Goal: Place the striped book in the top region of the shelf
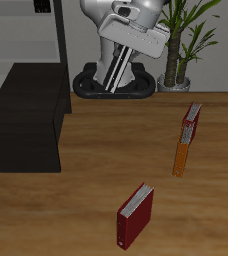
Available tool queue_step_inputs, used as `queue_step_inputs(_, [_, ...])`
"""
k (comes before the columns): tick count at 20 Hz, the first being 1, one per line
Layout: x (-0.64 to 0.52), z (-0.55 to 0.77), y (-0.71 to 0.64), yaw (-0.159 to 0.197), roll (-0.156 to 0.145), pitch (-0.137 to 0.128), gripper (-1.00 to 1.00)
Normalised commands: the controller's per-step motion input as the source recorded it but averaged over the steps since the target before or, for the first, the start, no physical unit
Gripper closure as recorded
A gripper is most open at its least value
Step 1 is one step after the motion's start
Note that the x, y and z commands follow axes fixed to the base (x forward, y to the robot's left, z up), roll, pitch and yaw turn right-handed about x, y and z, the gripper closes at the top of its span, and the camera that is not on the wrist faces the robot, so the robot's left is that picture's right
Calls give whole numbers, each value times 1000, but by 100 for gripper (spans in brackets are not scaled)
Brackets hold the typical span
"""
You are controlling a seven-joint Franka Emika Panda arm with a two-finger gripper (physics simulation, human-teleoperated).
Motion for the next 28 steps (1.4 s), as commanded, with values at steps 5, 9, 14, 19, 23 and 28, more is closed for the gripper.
queue_step_inputs(5, [87, -78, -129, 30, -129, -23, 100])
queue_step_inputs(9, [141, -158, -233, -16, -147, 32, 100])
queue_step_inputs(14, [126, -142, -115, 1, -112, 12, 100])
queue_step_inputs(19, [62, -81, 33, 19, -55, 5, 100])
queue_step_inputs(23, [105, -124, 107, 17, -49, 10, 100])
queue_step_inputs(28, [65, -59, 98, 26, -67, -38, 100])
